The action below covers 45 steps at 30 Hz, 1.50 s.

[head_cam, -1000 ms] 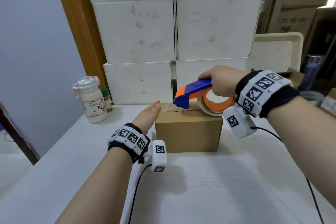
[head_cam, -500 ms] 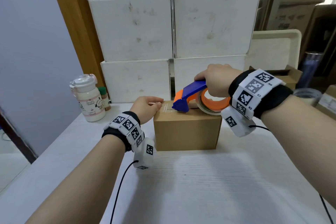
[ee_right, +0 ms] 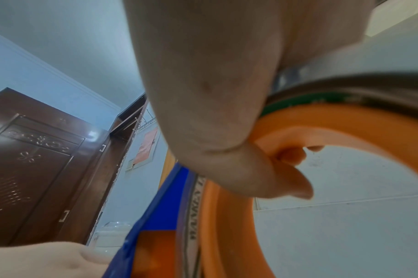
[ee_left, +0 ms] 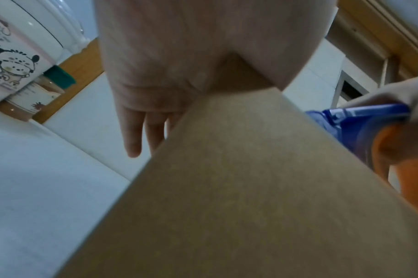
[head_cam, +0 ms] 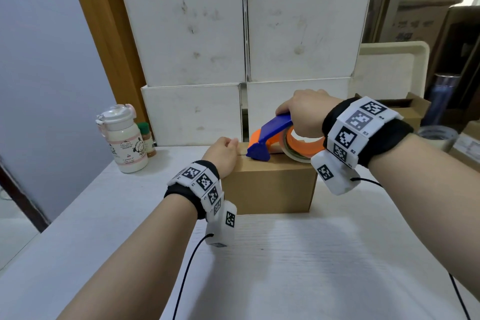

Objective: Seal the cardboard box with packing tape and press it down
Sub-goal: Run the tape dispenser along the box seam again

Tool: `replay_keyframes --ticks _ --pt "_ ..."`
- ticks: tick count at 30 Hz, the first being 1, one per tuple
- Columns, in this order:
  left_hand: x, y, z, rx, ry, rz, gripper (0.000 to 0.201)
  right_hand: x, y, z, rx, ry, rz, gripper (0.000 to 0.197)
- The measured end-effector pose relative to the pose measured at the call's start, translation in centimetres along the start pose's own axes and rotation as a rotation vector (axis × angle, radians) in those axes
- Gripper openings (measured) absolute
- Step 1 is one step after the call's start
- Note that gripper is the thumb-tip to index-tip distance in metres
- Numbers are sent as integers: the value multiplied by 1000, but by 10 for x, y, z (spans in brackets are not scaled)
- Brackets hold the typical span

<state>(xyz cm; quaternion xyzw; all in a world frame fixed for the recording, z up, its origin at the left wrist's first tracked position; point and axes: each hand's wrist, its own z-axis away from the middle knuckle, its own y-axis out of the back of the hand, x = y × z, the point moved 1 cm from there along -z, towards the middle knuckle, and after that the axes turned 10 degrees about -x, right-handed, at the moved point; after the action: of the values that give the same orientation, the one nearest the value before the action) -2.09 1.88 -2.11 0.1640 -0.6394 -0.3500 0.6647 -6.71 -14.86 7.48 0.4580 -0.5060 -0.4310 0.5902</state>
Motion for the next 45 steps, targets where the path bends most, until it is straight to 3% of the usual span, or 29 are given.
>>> replay_keyframes --ticks 9,14,20,30,35,45 --pt "-8 17 -10 -112 55 -181 51 0 1 -3 29 12 -55 44" --pt "-1 21 -12 -15 18 -342 47 -9 1 -11 19 17 -35 40" --pt "2 7 -13 -61 -32 -246 47 -10 0 -11 23 7 -35 40" --pt "1 11 -17 -151 -54 -510 39 -9 3 -1 34 58 -35 42" --pt "-8 16 -29 -187 -15 -519 49 -5 2 5 33 36 -85 46" --pt "0 17 -12 -183 6 -565 49 -2 2 10 33 13 -109 50"
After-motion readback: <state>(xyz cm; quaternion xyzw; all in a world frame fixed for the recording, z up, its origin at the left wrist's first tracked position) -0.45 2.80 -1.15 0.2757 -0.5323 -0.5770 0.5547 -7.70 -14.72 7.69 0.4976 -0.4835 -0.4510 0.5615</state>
